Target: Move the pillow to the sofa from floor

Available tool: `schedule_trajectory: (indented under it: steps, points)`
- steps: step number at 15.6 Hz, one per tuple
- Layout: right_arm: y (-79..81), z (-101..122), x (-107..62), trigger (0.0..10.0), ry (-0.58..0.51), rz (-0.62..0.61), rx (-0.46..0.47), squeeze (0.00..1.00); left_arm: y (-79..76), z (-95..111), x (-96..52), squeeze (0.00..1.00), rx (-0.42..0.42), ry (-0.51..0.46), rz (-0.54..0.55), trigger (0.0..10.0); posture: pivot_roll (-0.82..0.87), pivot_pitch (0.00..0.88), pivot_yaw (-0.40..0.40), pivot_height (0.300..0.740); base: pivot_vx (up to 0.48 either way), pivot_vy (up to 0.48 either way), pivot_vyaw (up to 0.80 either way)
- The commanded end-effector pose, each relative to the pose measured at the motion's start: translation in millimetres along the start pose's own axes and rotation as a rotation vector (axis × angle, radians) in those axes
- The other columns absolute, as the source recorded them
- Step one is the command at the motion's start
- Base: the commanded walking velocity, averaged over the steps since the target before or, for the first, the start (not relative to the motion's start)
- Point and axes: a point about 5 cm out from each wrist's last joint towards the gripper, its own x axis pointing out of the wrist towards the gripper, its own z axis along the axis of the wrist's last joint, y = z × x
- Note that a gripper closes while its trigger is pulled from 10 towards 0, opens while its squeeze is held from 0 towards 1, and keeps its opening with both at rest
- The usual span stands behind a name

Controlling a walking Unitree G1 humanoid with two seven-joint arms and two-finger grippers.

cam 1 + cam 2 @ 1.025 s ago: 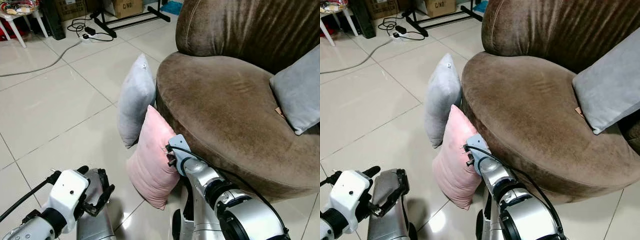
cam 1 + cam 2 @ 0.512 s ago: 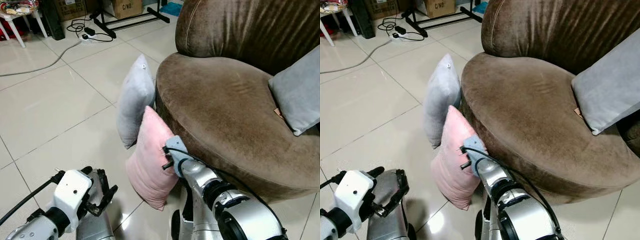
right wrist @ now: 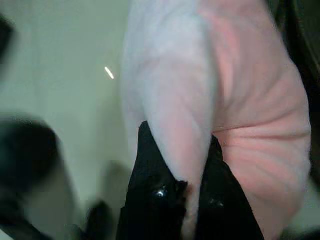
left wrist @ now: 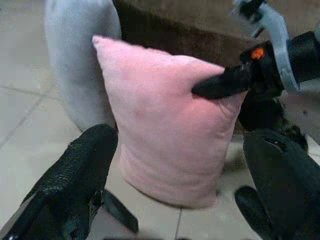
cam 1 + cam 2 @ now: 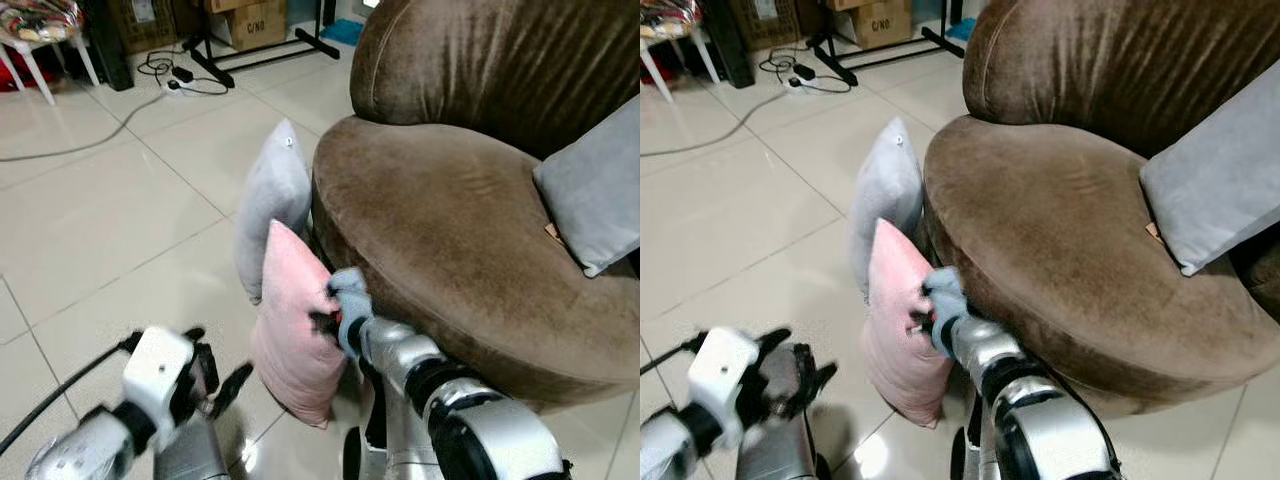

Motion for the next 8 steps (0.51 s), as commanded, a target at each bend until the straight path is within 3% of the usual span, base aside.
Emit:
schedule_trajectory:
  steps: [1,3,5,8]
  points:
    - [7.3,23.4,0.8,0.0,-0.097,0.057,0.091,0.00,-2.2,-2.8,4.0,0.00,-0.013,0.015,-0.007,10.0,0.03,0.000,-0.031,0.410,0.000,0.000,0.00]
    - [-4.6,41.0,-9.3,0.0,-0.213,0.085,0.172,0.00,1.6,2.1,10.0,0.00,-0.025,-0.014,0.018,10.0,0.02,0.000,-0.019,0.410,0.000,0.000,0.00]
    - [-22.1,71.8,-46.0,0.0,-0.436,0.107,0.226,0.00,7.9,15.1,16.3,0.00,-0.047,-0.077,0.069,10.0,0.01,0.000,0.004,0.410,0.000,0.000,0.00]
    - [-17.8,118.3,-120.4,0.0,-0.720,0.160,0.193,0.00,13.3,33.5,26.7,0.00,0.002,-0.152,0.088,10.0,-0.03,0.000,0.050,0.410,0.000,0.000,0.00]
